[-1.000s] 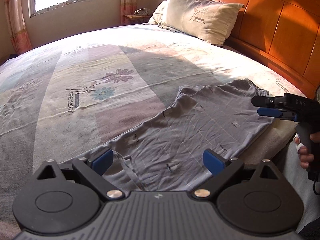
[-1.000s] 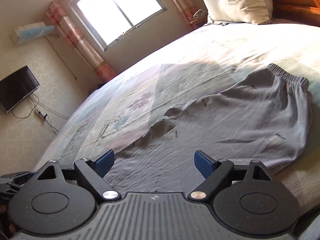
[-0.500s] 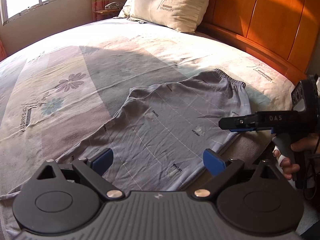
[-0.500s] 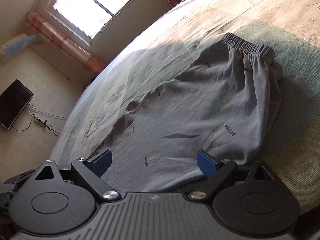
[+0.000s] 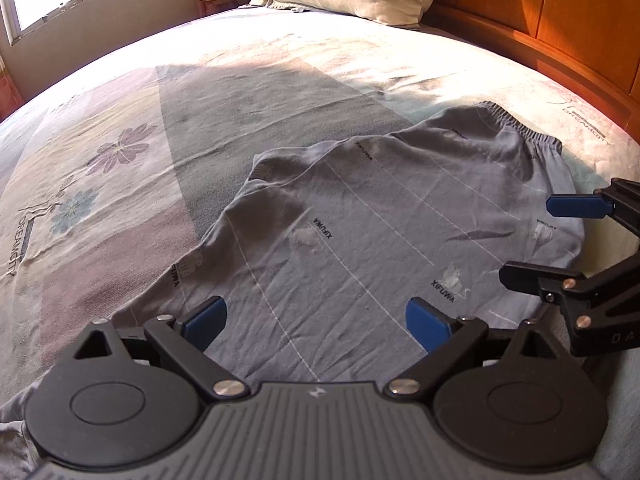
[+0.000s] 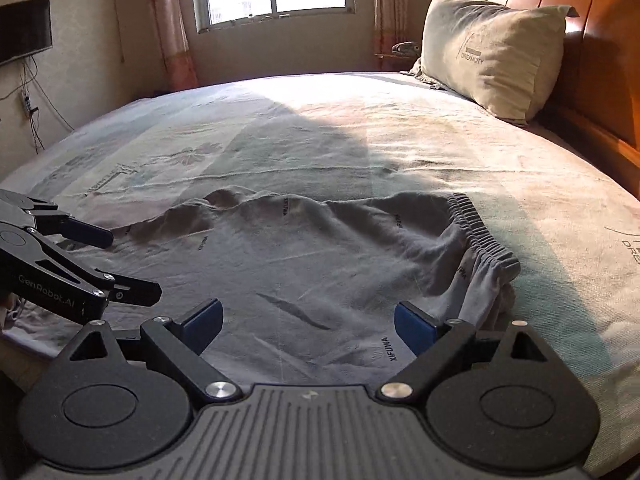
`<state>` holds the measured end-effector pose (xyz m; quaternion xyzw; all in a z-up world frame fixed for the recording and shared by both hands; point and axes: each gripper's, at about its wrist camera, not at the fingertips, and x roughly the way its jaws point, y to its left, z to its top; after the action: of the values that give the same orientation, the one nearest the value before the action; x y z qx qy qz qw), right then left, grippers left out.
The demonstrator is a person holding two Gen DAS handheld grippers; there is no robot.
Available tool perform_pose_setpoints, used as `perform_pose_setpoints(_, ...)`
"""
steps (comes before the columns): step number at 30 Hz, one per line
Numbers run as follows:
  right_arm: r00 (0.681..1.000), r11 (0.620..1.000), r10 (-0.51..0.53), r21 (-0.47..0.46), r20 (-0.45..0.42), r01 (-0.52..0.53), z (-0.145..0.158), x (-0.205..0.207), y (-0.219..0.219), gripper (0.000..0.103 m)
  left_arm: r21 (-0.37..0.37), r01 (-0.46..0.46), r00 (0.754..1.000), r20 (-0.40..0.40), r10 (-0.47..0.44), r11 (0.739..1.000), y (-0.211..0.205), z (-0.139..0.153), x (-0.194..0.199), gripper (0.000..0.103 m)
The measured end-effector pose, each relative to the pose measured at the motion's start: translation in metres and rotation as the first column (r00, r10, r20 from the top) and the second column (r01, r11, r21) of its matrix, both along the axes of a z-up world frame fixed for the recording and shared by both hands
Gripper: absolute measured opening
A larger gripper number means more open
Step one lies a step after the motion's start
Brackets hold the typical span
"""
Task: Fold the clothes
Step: 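Hold both open grippers over the spread grey pants, then move the open right gripper down to the grey pants' elastic waistband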
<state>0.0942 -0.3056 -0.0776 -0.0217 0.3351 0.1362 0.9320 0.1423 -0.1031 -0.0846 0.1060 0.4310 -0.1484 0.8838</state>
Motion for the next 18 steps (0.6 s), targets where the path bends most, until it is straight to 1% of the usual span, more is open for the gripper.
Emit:
perform_pose_setpoints(2, 0.999, 0.998, 0.01, -0.057, -0.044, -0.013, -0.013, -0.002, 0.004, 0.095, 0.008, -0.001, 1.0, -0.031, 0.001, 1.0, 0.0, -0.009, -0.007, 0.096)
perform_pose_setpoints(3, 0.999, 0.998, 0.008, -0.066, -0.05, -0.011, -0.018, -0.006, 0.004, 0.096, -0.012, -0.013, 1.0, -0.024, 0.013, 1.0, 0.003, -0.011, -0.014, 0.096)
perform_pose_setpoints(5, 1.0, 0.999, -0.006, -0.048, -0.014, 0.006, -0.024, -0.02, 0.002, 0.101, -0.03, -0.015, 1.0, -0.027, 0.015, 0.999, 0.009, -0.012, -0.024, 0.097)
perform_pose_setpoints(6, 1.0, 0.999, -0.005, -0.047, -0.004, 0.004, -0.025, -0.025, 0.0, 0.102, -0.025, -0.006, 1.0, -0.024, 0.005, 1.0, 0.009, -0.007, -0.026, 0.097)
perform_pose_setpoints(8, 1.0, 0.998, 0.005, -0.065, 0.002, -0.005, -0.023, -0.031, 0.001, 0.102, -0.014, 0.016, 1.0, -0.018, -0.016, 1.0, 0.01, 0.002, -0.029, 0.097)
perform_pose_setpoints(10, 1.0, 0.996, 0.009, -0.083, -0.015, -0.01, -0.015, -0.028, 0.004, 0.102, -0.002, 0.037, 0.999, -0.012, -0.037, 0.999, 0.01, 0.011, -0.032, 0.097)
perform_pose_setpoints(13, 1.0, 0.996, 0.026, -0.09, 0.008, -0.025, -0.007, -0.025, 0.011, 0.102, -0.003, 0.031, 0.999, 0.014, -0.031, 1.0, 0.009, 0.018, -0.028, 0.097)
perform_pose_setpoints(15, 0.999, 0.996, 0.024, -0.082, -0.028, -0.026, -0.011, -0.018, 0.016, 0.103, -0.016, 0.012, 0.999, -0.031, -0.013, 1.0, 0.009, 0.009, -0.024, 0.097)
perform_pose_setpoints(16, 0.999, 0.997, 0.018, -0.072, -0.051, -0.022, -0.014, -0.017, 0.015, 0.103, -0.025, 0.008, 0.998, -0.064, -0.01, 1.0, 0.01, 0.001, -0.024, 0.097)
perform_pose_setpoints(17, 0.998, 0.998, 0.013, -0.059, -0.053, -0.016, -0.017, -0.02, 0.013, 0.103, -0.033, 0.003, 0.995, -0.103, -0.006, 0.999, 0.011, -0.007, -0.024, 0.097)
perform_pose_setpoints(18, 0.998, 0.999, 0.011, -0.049, -0.06, -0.014, -0.018, -0.023, 0.011, 0.103, -0.038, 0.002, 0.995, -0.102, -0.006, 0.999, 0.011, -0.008, -0.026, 0.098)
